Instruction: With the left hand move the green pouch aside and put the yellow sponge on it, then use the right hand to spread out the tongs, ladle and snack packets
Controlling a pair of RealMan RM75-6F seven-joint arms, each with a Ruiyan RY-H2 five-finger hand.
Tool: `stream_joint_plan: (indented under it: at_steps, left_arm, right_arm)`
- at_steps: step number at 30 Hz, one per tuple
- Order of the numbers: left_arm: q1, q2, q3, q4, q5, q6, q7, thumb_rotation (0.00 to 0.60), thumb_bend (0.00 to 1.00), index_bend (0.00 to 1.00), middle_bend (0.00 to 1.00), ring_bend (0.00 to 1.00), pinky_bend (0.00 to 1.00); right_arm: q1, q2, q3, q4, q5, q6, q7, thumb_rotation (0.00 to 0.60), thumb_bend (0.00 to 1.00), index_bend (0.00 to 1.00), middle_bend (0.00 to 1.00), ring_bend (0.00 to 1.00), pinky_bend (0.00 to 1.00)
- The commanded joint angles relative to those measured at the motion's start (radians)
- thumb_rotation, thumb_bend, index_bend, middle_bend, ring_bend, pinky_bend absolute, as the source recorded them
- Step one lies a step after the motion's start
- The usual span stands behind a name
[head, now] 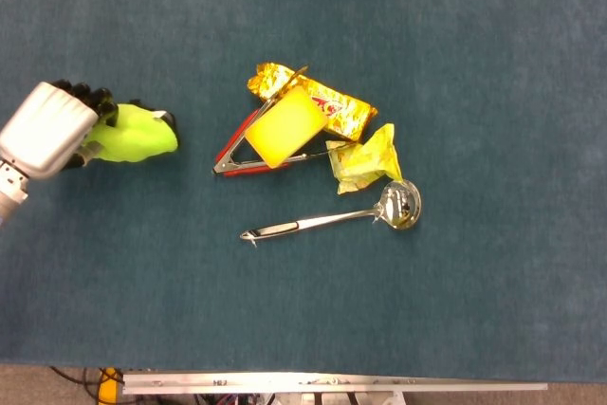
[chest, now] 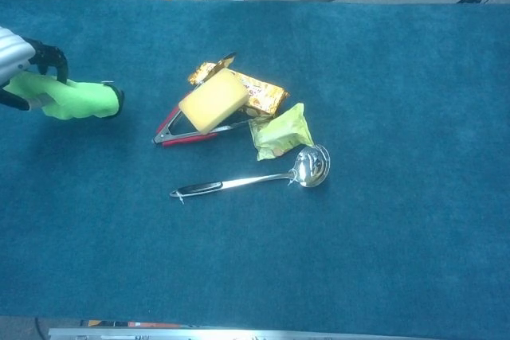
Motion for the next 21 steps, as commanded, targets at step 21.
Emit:
stream_joint_plan:
  at_steps: [21]
  left_arm:
    - [0.004,0.134,-0.109,-0.44,-0.184,-0.158,0.085,0.6,0.36,0.05,0.1,0.14,0.3]
  right_arm:
    - [0.021,-0.006,-0.002,-0.002,-0.011,-0.026,-0.025,0.6,0.12,0.03,0.27,0.22,0.41]
